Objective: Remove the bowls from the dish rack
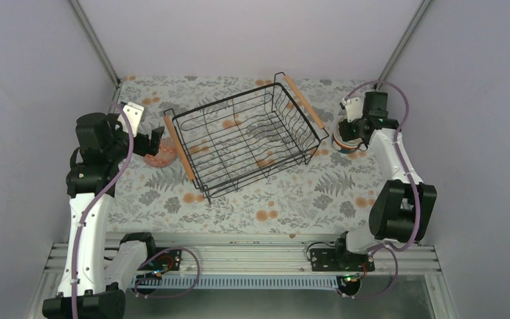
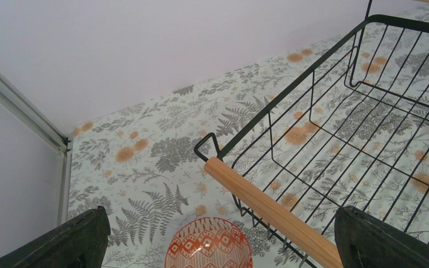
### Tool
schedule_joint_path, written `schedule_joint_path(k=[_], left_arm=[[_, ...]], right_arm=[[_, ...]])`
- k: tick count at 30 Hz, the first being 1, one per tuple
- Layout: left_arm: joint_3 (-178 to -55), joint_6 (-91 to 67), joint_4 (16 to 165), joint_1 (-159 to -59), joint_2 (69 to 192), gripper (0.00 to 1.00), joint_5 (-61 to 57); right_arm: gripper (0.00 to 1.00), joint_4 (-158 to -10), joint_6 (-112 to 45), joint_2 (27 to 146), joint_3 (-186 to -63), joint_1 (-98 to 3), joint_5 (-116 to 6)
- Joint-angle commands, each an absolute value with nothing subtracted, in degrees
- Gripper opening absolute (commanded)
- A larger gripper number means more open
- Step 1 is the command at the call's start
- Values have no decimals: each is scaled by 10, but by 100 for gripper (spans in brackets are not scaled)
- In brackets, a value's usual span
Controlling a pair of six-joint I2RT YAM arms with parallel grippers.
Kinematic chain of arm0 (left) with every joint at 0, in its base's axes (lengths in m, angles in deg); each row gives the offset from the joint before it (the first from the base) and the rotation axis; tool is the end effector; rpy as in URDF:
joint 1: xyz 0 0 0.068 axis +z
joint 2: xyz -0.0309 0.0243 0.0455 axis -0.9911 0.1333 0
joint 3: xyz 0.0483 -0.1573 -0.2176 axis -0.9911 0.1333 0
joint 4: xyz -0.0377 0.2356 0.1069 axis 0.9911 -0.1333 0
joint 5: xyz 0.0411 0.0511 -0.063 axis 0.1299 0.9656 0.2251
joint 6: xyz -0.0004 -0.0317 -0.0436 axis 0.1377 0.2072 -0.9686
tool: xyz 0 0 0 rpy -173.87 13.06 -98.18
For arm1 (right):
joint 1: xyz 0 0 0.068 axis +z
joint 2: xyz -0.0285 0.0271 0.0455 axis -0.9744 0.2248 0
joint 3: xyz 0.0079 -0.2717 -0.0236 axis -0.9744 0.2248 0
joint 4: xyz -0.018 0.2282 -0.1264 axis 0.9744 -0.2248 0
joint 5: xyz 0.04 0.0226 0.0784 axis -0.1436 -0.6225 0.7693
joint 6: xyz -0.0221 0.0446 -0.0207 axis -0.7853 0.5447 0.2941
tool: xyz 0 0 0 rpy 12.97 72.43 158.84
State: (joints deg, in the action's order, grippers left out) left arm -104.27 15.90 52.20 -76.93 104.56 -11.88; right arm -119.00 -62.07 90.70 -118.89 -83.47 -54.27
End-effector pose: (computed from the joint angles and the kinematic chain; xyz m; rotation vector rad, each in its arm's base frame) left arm 0.1739 0.0053 0.3729 0.3890 1.9477 -0.0717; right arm 0.3188 -0.0309 0.2835 -0.3852 2.4197 -0.0369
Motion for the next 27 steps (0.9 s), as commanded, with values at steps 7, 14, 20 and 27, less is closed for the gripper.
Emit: schedule_joint_path(k=[7, 14, 20, 27], left_arm=[[-1039, 157, 517, -763, 1035, 100, -134], [-1042, 157, 517, -761, 1036, 100, -140], [-1043, 157, 515, -761, 1037, 100, -141], [-1041, 158, 515, -758, 1035, 100, -142]], right_arm=[[4, -1132, -634, 924, -1193, -834, -565], [4, -1140, -644, 931, -1195, -819, -595], [4, -1136, -647, 952, -1199, -803, -620], [4, -1125, -647, 966, -1203, -787, -640]])
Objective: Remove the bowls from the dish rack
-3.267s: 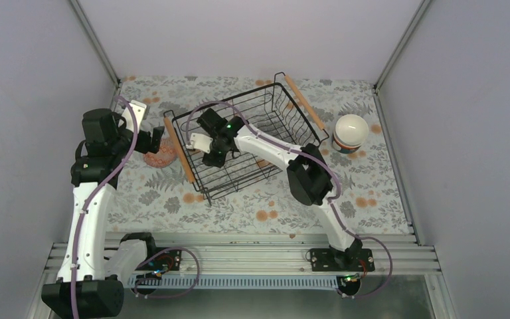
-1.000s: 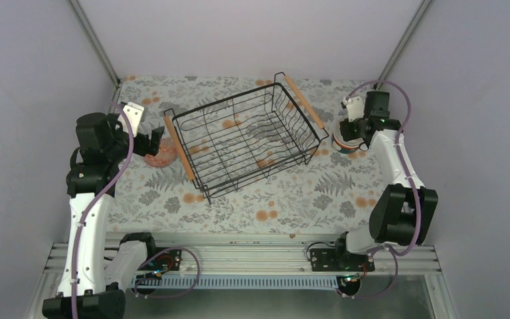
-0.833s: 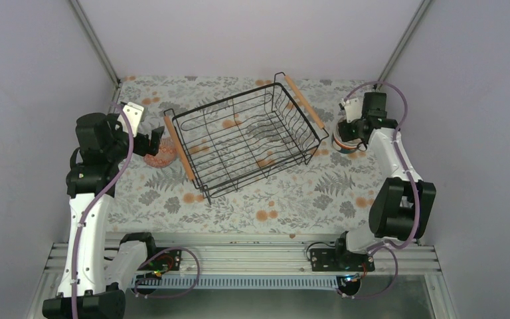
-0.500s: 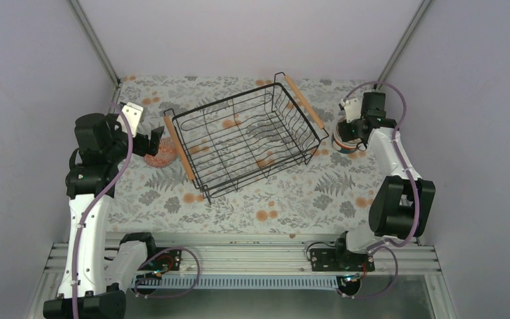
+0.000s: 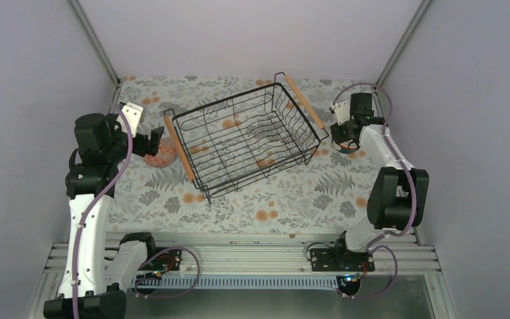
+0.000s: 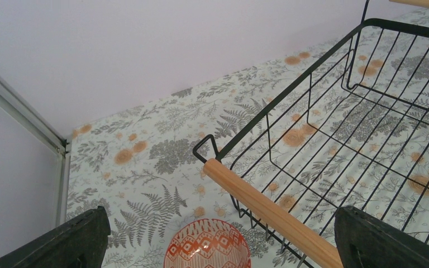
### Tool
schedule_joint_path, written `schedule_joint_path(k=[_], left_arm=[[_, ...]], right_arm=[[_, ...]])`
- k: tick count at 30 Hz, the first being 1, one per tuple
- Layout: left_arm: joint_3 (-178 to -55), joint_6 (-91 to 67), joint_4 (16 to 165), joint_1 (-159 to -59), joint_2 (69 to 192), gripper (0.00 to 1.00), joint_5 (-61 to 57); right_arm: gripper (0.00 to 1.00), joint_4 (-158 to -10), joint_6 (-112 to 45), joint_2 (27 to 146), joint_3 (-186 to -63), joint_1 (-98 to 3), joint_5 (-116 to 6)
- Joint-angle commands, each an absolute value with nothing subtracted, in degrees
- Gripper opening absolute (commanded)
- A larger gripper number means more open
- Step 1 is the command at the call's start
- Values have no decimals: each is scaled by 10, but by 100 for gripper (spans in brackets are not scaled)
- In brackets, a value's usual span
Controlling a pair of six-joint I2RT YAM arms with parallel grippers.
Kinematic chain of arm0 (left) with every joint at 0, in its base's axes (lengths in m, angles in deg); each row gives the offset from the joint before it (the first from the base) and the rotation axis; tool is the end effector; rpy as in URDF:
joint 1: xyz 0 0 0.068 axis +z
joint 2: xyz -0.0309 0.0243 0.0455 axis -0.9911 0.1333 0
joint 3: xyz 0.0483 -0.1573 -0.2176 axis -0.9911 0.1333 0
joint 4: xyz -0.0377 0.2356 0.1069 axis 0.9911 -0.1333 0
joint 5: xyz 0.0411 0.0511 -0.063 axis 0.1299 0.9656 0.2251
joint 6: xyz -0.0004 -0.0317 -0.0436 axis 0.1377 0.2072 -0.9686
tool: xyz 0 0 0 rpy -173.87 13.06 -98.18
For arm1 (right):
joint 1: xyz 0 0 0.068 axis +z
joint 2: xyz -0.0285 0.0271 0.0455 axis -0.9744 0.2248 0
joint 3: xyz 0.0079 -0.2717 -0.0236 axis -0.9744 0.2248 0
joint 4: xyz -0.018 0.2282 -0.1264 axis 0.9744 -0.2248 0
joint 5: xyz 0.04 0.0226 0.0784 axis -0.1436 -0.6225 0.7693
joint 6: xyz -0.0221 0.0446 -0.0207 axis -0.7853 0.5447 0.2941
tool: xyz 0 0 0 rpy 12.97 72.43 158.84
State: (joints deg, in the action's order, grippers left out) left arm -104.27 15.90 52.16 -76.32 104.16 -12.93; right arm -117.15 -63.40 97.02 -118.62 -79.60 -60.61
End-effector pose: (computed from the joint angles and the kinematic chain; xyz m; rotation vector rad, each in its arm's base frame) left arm 0.1719 0.0063 0.3740 0.3899 1.9390 -0.0809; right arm 0.3394 -0.0141 0.2496 -0.4637 2.5073 -0.1301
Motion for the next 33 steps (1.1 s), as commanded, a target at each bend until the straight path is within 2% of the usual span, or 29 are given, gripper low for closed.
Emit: schedule_joint_path(k=[1, 8, 9, 11, 14, 17, 23, 26, 28, 31, 33], left_arm=[[-1040, 158, 515, -758, 1036, 100, -141], [-1036, 158, 517, -757, 1033, 100, -144], [-1035, 159, 517, -756, 1032, 100, -144], [-1035, 159, 517, -755, 1032, 100, -145], [-1036, 159, 516, -754, 1031, 100, -147], [-1036, 159, 515, -753, 1031, 100, -150], [-1036, 159, 516, -752, 1032, 100, -151], [-1038, 159, 516, -751, 1036, 100, -150], [-1040, 159, 514, -751, 1041, 100, -146], [-1043, 156, 512, -750, 1048, 100, -134], [-1043, 156, 510, -750, 1050, 100, -130]], right_arm=[[4, -1125, -647, 966, -1202, -785, -648], [4, -1121, -656, 960, -1195, -772, -680], [12, -1126, -657, 959, -1195, -770, -680], [41, -1135, -659, 953, -1193, -769, -674], [57, -1145, -660, 933, -1187, -768, -663], [64, -1159, -660, 911, -1189, -767, -663], [69, -1209, -650, 843, -1230, -756, -633], [73, -1265, -639, 814, -1284, -750, -550], [80, -1293, -626, 798, -1317, -743, -493], [99, -1335, -613, 782, -1358, -737, -383], [100, -1371, -627, 783, -1375, -734, -275]])
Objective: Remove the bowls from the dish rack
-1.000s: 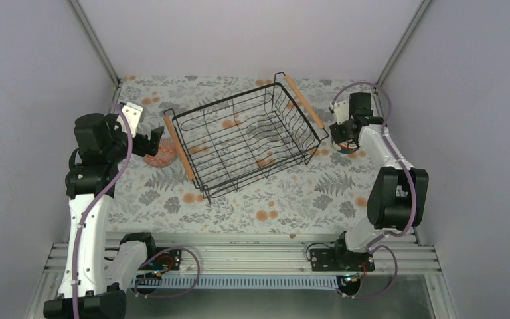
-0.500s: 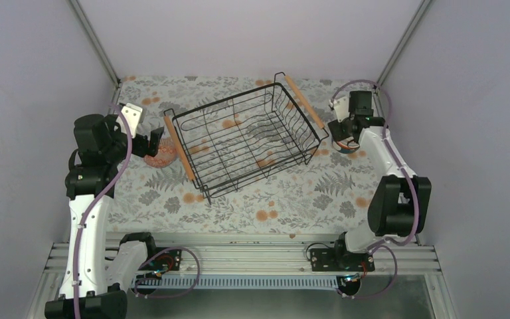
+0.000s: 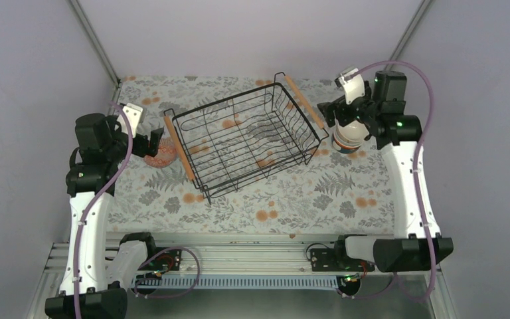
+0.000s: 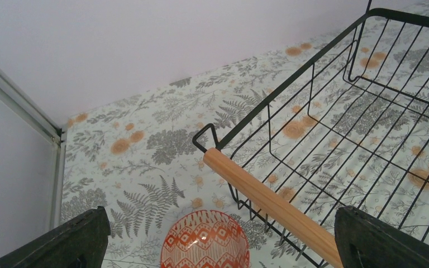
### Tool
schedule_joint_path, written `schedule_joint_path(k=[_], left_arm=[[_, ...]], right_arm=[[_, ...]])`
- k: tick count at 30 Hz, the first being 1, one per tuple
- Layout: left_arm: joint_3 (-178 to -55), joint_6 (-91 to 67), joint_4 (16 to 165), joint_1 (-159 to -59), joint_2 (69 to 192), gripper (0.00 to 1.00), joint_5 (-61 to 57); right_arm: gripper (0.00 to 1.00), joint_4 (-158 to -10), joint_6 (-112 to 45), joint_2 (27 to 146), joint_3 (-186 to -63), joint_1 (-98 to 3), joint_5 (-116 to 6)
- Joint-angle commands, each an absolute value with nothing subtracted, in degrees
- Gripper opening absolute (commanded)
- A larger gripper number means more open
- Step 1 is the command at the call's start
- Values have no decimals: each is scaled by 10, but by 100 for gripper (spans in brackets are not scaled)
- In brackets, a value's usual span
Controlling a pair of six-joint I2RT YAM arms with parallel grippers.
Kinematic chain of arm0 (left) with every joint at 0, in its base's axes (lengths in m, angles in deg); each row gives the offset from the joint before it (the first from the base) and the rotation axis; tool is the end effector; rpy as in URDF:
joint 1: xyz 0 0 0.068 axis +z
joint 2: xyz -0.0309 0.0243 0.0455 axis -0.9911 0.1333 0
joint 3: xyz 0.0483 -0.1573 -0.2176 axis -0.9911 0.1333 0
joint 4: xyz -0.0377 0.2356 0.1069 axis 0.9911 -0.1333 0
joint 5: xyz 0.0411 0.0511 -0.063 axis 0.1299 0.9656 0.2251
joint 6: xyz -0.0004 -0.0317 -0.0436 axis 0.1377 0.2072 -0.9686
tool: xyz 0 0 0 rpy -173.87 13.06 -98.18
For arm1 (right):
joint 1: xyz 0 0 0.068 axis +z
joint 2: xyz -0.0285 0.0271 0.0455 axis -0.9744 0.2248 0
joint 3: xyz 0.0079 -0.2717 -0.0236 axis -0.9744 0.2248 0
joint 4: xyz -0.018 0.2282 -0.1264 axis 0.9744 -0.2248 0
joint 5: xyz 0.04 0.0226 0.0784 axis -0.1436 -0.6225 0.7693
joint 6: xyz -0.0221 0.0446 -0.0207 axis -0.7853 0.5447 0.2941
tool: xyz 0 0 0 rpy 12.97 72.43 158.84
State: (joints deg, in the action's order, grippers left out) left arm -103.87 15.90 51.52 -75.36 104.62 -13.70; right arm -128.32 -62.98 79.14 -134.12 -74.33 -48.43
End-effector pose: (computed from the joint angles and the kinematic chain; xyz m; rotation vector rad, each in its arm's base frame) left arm 0.1736 0.0089 0.3695 0.3803 1.9639 -0.0917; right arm 0.2656 0.0212 0.4135 -0.6040 2.0514 0.0641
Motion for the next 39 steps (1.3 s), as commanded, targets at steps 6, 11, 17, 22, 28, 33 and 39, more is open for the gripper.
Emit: schedule_joint_path(k=[6, 11, 17, 22, 28, 33, 39], left_arm=[[-1053, 147, 506, -751, 1062, 100, -112], [-1061, 138, 509, -750, 1067, 100, -102], [-1057, 137, 515, -751, 1067, 100, -95], [-1057, 137, 518, -749, 1070, 100, -93], [-1055, 135, 519, -740, 1059, 100, -103], [-1058, 135, 519, -730, 1059, 100, -111], [-1064, 133, 516, -728, 1061, 100, -115]], right_arm=[[100, -1324, -611, 769, -1313, -708, -228], [100, -1244, -616, 756, -1238, -705, -280], [100, -1190, -634, 731, -1165, -703, -257], [100, -1166, -625, 734, -1144, -703, -290], [100, -1143, -624, 730, -1118, -702, -302], [100, -1140, -625, 731, -1110, -702, -304], [100, -1137, -626, 727, -1104, -702, -314]])
